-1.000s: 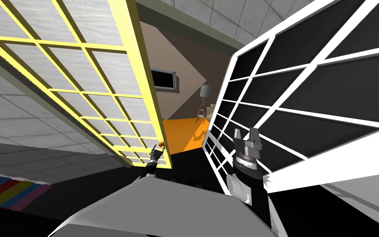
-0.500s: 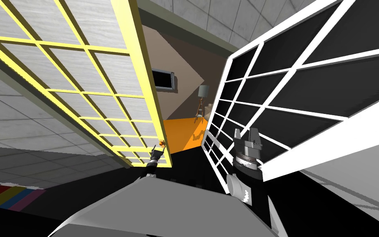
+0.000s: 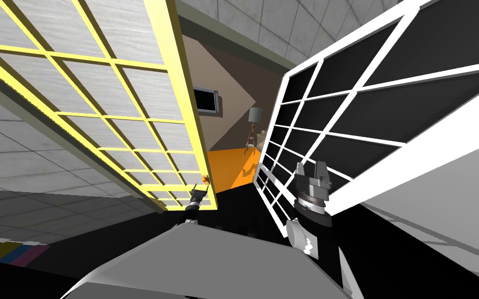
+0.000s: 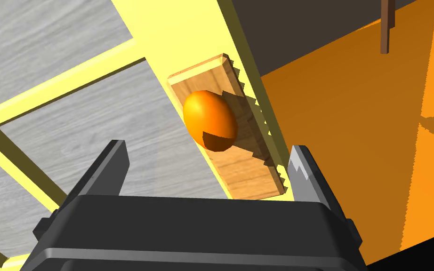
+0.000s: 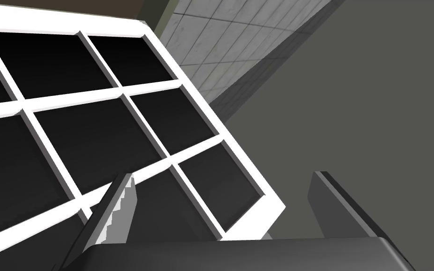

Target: Pull the door open

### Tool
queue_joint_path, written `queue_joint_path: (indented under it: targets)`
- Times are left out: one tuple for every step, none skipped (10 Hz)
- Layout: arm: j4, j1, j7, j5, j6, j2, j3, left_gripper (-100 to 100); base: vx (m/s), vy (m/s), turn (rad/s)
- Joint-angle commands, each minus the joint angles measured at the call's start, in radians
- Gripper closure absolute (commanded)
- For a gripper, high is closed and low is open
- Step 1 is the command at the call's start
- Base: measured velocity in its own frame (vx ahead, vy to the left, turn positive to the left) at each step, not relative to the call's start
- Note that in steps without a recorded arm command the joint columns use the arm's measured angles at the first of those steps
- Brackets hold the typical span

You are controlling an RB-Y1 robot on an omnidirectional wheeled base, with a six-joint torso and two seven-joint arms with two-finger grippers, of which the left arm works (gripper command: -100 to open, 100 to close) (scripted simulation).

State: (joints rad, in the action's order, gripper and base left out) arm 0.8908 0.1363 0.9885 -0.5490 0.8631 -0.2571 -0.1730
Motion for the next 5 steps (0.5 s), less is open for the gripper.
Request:
queue_joint_path:
  targets:
    - [0.004, 0.002, 0.05, -0.022, 0.0, -0.003, -0.012, -100, -0.06, 0.02, -0.053]
    - [0.004, 0.002, 0.055, -0.022, 0.0, -0.003, -0.012, -100, -0.045, 0.019, -0.034]
    - [0.007, 0.003, 0.095, -0.039, 0.0, -0.005, -0.022, -100, -0.044, 0.015, -0.057]
    - [0.01, 0.004, 0.121, -0.055, -0.001, -0.007, -0.032, -100, -0.075, 0.027, -0.088]
    - [0.01, 0.004, 0.134, -0.055, -0.001, -0.007, -0.032, -100, -0.061, 0.021, -0.041]
